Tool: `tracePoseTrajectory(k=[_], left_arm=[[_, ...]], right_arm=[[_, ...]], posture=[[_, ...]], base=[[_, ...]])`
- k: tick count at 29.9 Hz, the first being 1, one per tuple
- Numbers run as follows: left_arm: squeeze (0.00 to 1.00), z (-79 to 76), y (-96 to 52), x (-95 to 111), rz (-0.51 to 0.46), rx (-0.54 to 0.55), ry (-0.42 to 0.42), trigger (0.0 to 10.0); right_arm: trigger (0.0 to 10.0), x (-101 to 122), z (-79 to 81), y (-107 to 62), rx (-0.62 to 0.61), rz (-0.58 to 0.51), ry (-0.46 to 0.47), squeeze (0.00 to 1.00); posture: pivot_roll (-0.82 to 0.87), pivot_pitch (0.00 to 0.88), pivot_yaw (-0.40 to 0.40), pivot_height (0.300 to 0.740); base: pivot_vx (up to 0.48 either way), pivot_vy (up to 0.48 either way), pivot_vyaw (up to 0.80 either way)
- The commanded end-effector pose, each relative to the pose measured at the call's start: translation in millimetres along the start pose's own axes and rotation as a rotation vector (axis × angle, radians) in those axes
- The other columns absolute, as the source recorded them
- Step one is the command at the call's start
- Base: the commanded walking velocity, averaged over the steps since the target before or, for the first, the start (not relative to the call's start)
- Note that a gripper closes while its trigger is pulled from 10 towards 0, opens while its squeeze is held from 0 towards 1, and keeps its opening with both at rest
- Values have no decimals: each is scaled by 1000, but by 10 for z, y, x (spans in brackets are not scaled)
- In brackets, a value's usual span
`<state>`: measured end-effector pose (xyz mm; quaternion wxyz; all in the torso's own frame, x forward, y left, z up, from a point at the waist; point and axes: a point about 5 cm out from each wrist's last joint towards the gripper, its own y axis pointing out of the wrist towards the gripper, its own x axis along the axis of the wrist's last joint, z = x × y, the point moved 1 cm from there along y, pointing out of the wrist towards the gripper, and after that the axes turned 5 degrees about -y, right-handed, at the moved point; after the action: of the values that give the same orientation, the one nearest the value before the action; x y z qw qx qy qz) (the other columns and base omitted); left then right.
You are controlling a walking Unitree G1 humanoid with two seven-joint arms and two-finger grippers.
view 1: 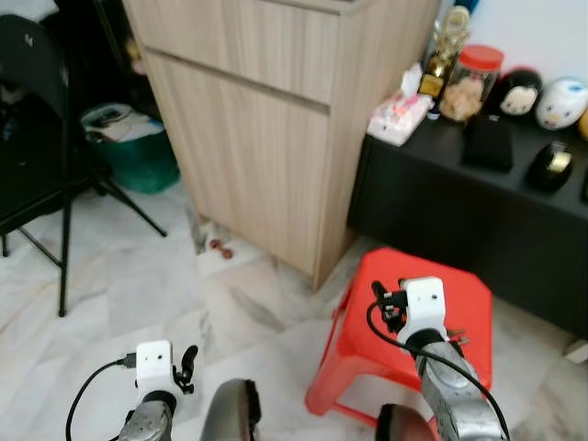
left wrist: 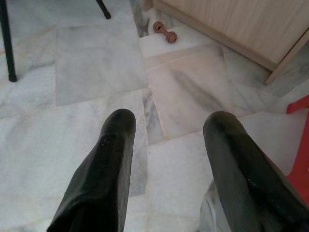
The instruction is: Hang keys on a hook
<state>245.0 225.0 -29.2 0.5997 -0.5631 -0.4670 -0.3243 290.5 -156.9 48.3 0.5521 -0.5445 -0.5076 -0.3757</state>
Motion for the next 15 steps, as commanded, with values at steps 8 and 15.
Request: tracePoseTrajectory(k=[8, 15], left_arm=[[0, -83, -18, -77, 42, -61, -7, 10000], [0, -125, -7, -80, 58, -101, -24, 10000]], right_arm=[[10000, -68, -40, 14, -41, 30, 57, 0], [10000, -310, -163, 13, -165, 174, 132, 0]], posture=[[107, 104, 0, 584], [107, 103, 1, 584]], base=[[0, 0, 0], [0, 0, 0]])
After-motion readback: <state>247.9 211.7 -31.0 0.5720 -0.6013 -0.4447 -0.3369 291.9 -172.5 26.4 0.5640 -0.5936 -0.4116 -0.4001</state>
